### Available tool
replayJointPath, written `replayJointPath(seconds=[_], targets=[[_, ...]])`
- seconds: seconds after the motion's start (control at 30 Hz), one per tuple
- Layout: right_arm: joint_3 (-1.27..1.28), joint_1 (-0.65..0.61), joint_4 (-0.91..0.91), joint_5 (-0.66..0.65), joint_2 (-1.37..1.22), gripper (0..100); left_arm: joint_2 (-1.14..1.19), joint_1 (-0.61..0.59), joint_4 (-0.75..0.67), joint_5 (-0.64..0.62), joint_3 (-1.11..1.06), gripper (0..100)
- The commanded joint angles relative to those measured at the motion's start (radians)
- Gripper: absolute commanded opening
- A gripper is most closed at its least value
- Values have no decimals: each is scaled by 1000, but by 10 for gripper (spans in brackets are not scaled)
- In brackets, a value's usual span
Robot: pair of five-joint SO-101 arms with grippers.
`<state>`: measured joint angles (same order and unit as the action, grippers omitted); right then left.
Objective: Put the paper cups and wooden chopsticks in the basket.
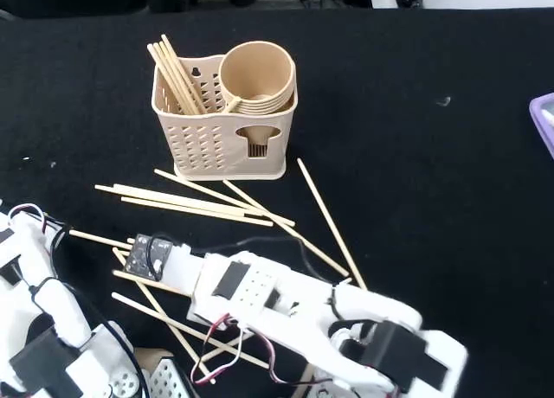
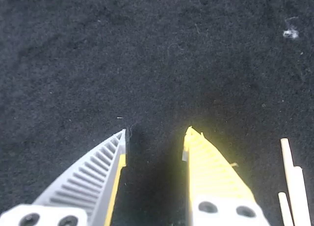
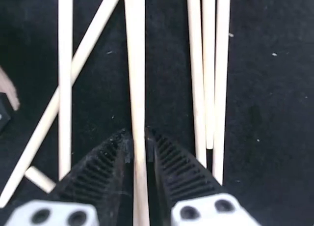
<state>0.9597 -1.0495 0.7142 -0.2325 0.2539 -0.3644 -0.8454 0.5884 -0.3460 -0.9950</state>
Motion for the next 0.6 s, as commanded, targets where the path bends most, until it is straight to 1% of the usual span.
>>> replayJointPath(seconds=[0.0, 0.13, 0.23, 0.4, 0.47, 0.57], targets=[[-21, 40, 97, -14, 182, 11, -15, -4, -17, 6, 28, 191], [24, 127, 137, -21, 363, 11, -15, -4, -17, 6, 30, 191], [41, 201, 150, -86, 472, 11, -15, -4, -17, 6, 30, 191], [-74, 311, 201, -104, 642, 11, -15, -4, -17, 6, 30, 191], [-139, 341, 158, -103, 700, 11, -15, -4, -17, 6, 30, 191], [-193, 379, -3, -101, 737, 11, -15, -4, -17, 6, 28, 191]])
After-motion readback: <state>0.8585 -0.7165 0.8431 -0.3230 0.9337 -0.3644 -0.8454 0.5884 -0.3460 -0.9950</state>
